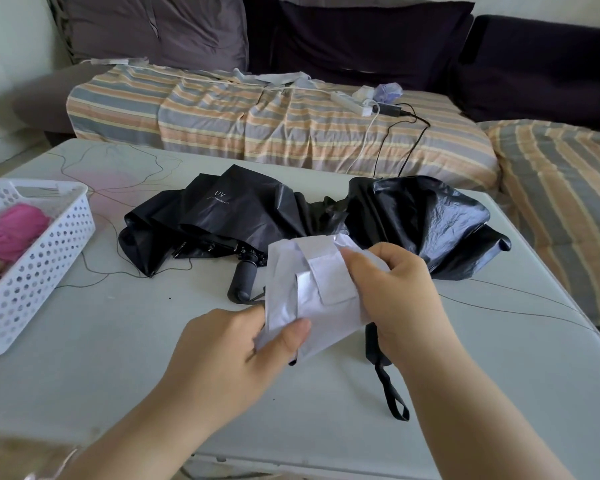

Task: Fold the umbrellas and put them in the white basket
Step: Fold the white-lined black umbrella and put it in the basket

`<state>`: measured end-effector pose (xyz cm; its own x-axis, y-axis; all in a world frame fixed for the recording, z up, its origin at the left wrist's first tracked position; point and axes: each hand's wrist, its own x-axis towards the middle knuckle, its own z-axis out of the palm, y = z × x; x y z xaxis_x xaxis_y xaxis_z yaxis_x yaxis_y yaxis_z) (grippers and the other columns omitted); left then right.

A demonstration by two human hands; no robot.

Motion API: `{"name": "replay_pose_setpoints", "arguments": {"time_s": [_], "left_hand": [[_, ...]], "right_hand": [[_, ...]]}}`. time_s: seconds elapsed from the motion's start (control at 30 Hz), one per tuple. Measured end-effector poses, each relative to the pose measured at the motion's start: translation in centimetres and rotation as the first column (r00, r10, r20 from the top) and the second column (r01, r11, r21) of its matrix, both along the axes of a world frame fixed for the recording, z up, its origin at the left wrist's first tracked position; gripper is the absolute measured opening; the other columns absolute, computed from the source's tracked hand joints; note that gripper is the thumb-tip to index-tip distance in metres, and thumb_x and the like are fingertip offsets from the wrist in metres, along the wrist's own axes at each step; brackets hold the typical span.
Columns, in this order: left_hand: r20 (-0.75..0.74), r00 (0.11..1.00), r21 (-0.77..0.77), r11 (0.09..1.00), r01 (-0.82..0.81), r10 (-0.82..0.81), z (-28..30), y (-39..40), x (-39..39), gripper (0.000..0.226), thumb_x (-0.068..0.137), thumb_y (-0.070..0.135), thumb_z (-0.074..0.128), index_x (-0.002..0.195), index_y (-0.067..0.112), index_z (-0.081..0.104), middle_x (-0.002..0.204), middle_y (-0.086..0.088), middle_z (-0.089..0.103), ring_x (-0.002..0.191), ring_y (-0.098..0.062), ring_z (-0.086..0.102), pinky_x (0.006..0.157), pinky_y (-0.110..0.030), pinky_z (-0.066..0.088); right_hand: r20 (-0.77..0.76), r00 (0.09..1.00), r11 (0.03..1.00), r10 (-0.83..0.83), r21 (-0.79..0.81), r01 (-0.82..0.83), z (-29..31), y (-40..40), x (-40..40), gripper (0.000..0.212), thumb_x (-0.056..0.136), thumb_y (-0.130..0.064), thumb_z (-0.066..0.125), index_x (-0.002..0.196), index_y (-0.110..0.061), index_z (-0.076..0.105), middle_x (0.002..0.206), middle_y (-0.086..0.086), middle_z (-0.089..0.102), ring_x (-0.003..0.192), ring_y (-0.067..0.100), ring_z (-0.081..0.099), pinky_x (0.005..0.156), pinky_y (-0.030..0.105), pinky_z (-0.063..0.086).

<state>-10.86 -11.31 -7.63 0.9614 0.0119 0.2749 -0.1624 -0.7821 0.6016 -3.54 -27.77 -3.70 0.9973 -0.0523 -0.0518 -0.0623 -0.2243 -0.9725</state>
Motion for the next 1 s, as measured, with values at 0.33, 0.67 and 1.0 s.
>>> {"name": "replay_pose_setpoints", "arguments": {"time_s": [0.33, 0.67, 1.0], "left_hand": [[0.014, 1.000, -0.018, 1.000, -0.003, 0.003, -0.4, -0.2, 0.9, 0.067, 0.075, 0.079, 0.023, 0.050, 0.016, 0.022, 0.044, 0.002, 0.037, 0.042, -0.017, 0.035, 0.041, -0.023, 0.027], [-0.034, 0.999, 0.087, 0.995, 0.040, -0.037, -0.4, -0.4, 0.4, 0.076, 0.061, 0.095, 0.015, 0.051, 0.021, 0.034, 0.047, 0.012, 0.044, 0.048, -0.010, 0.043, 0.048, -0.019, 0.036], [-0.337, 0.942, -0.056, 0.998, -0.015, -0.005, 0.3, -0.1, 0.8, 0.054, 0.068, 0.086, 0.034, 0.078, 0.037, 0.053, 0.065, 0.003, 0.064, 0.048, -0.011, 0.053, 0.053, -0.026, 0.045]], "right_hand": [[0.015, 0.941, 0.939, 0.339, -0.068, -0.337, 1.1, -1.9, -0.1, 0.050, 0.075, -0.053, 0.071, 0.075, -0.004, 0.060, 0.066, 0.006, 0.056, 0.060, 0.016, 0.053, 0.061, 0.033, 0.041], [-0.003, 0.992, 0.980, 0.123, -0.156, -0.122, 0.2, -0.7, 0.0, 0.050, 0.087, -0.041, 0.063, 0.064, 0.001, 0.047, 0.062, 0.006, 0.037, 0.055, 0.016, 0.034, 0.054, 0.029, 0.027], [0.042, 0.940, 0.924, 0.338, -0.205, -0.323, 0.9, -2.4, 0.2, 0.030, 0.073, -0.041, 0.075, 0.089, -0.047, 0.051, 0.119, -0.019, 0.046, 0.090, 0.003, 0.063, 0.066, 0.031, 0.052]]}}
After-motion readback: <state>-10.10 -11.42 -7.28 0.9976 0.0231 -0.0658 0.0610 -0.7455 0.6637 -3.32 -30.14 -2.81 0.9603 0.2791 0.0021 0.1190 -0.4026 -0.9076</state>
